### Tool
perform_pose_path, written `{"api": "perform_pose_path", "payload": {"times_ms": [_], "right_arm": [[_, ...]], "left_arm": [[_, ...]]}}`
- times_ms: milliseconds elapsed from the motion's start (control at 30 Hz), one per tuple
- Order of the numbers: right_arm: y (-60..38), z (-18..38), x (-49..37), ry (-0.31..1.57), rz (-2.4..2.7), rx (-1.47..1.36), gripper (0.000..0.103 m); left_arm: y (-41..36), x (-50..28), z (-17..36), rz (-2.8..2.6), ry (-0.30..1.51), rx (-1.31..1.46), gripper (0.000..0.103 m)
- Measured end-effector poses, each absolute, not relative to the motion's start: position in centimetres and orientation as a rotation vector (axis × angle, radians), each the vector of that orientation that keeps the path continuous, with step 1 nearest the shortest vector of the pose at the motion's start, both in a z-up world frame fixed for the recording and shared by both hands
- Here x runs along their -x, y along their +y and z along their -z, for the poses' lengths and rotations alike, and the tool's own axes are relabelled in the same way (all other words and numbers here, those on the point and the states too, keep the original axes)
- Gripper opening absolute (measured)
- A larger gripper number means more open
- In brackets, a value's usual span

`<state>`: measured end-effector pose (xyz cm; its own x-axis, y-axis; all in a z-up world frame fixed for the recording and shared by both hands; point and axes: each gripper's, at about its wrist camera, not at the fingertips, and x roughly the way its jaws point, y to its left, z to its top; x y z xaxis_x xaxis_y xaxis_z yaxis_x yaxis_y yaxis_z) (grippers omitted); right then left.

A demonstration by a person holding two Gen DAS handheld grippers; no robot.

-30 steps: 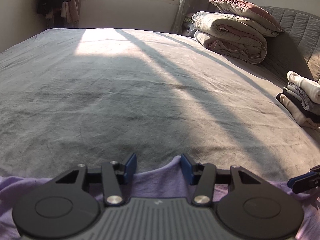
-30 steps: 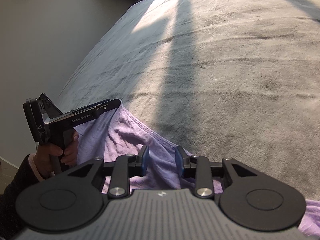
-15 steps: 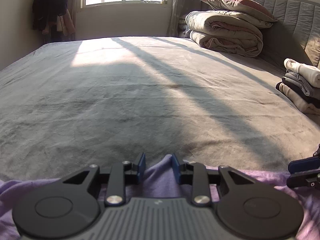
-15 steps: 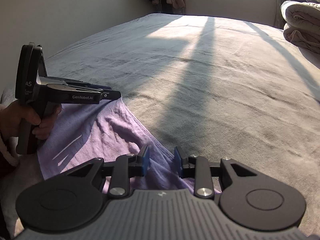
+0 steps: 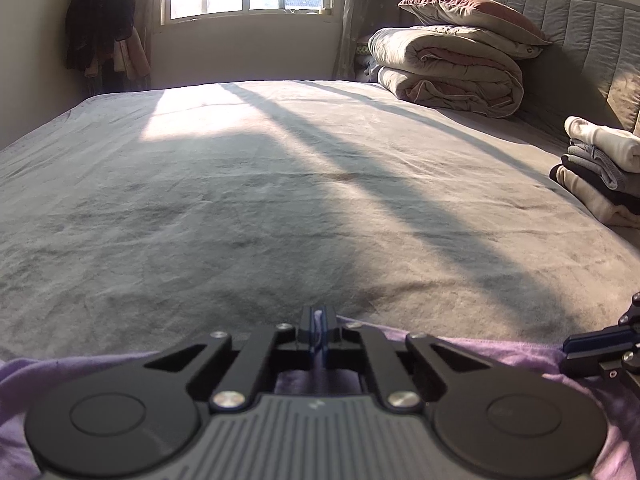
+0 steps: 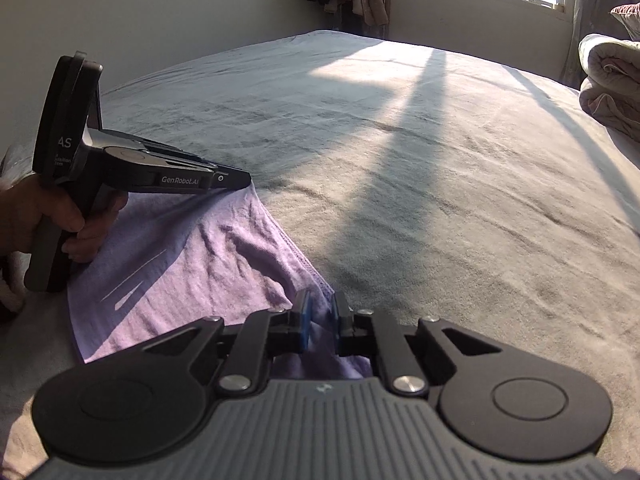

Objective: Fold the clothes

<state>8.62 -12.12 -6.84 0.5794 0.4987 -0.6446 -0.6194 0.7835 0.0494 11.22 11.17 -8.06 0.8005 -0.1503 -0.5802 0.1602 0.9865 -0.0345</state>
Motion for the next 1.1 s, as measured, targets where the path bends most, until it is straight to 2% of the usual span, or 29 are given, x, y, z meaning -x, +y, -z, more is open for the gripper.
{"api": "perform_pose_path", "payload": {"times_ms": [67, 300, 467, 533, 567, 600, 667, 800, 833, 867, 933, 1100], "right_arm": [[-11.9, 7.0, -8.5, 0.684, -0.661, 0.197, 0.003], [-11.0, 5.3, -6.1, 0.536, -0.607, 0.310, 0.003], [-11.0, 6.9, -7.2, 0.569, -0.571, 0.296, 0.003], [-11.3, 7.8, -7.7, 0.599, -0.560, 0.263, 0.008], [-11.5, 7.5, -7.7, 0.605, -0.554, 0.257, 0.015], [-11.8, 7.1, -7.6, 0.612, -0.548, 0.252, 0.019], [-12.8, 5.9, -7.2, 0.611, -0.547, 0.245, 0.019], [-16.0, 3.8, -6.5, 0.622, -0.513, 0.213, 0.020], [-17.0, 3.5, -6.3, 0.623, -0.500, 0.197, 0.022], [-18.0, 3.2, -6.2, 0.624, -0.483, 0.180, 0.030], [-19.6, 3.1, -5.8, 0.636, -0.451, 0.157, 0.036], [-23.8, 2.6, -4.8, 0.665, -0.373, 0.101, 0.036]], "left_arm": [[11.1, -11.1, 8.0, 0.159, 0.612, -0.017, 0.002], [11.5, -10.5, 7.5, 0.110, 0.557, -0.001, 0.002], [10.6, -11.4, 8.5, 0.090, 0.607, -0.055, 0.003], [10.3, -11.3, 8.3, 0.080, 0.604, -0.077, 0.007], [10.3, -11.1, 8.1, 0.075, 0.602, -0.082, 0.011], [10.3, -10.9, 8.0, 0.071, 0.601, -0.086, 0.014], [10.4, -10.2, 7.4, 0.068, 0.593, -0.082, 0.030], [9.9, -8.3, 6.7, 0.103, 0.591, -0.079, 0.033], [9.7, -7.8, 6.6, 0.118, 0.594, -0.079, 0.035], [9.4, -7.3, 6.5, 0.136, 0.600, -0.085, 0.035], [8.7, -6.3, 6.3, 0.173, 0.610, -0.096, 0.037], [6.5, -4.0, 5.4, 0.271, 0.607, -0.116, 0.041]]}}
